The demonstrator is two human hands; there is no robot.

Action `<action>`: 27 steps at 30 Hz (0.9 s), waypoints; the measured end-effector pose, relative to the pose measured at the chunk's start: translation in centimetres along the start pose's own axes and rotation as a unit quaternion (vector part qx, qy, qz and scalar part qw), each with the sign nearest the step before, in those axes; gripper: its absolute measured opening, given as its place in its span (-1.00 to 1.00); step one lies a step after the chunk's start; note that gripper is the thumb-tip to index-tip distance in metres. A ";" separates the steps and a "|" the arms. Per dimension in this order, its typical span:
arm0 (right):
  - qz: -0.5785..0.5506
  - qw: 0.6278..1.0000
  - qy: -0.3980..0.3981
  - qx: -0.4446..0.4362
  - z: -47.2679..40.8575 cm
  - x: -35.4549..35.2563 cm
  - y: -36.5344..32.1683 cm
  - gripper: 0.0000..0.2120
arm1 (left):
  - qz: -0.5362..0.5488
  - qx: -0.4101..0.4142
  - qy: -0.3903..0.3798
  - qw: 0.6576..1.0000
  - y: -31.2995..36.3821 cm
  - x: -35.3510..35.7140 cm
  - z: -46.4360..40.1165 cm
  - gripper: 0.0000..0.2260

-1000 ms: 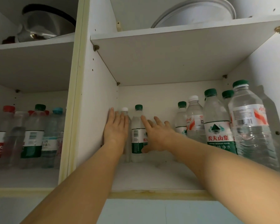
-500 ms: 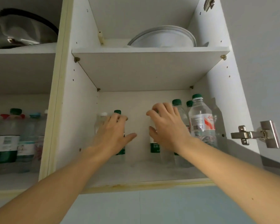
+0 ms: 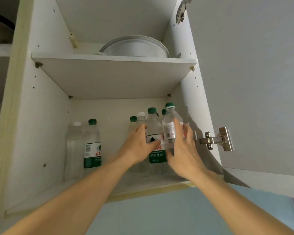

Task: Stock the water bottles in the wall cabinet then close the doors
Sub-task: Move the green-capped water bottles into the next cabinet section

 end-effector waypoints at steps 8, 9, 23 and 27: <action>-0.201 0.974 -0.034 0.094 -0.6 0.6 3.3 -0.02 | 0.118 -0.086 0.016 0.989 -1.0 2.3 -1.8 -0.35; -0.213 0.972 -0.036 0.093 -0.6 0.6 3.4 -0.04 | 0.119 -0.089 0.016 0.989 -1.1 2.5 -1.9 -0.35; -0.206 0.975 -0.023 0.079 -0.5 0.2 3.6 -0.09 | 0.159 -0.108 0.007 0.981 -1.0 1.8 -1.3 -0.48; -0.189 0.978 -0.003 0.084 -0.2 -0.5 3.5 -0.14 | 0.165 -0.107 -0.008 0.980 -1.9 0.3 -0.4 -0.46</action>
Point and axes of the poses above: each hand's wrist, its own z-axis away from the middle knuckle, its own x-axis out of the palm, y = z × x, the point moved 10 cm from there along -z, towards the middle knuckle, and after that the axes turned 11 degrees about -z, right-handed, at the moved point
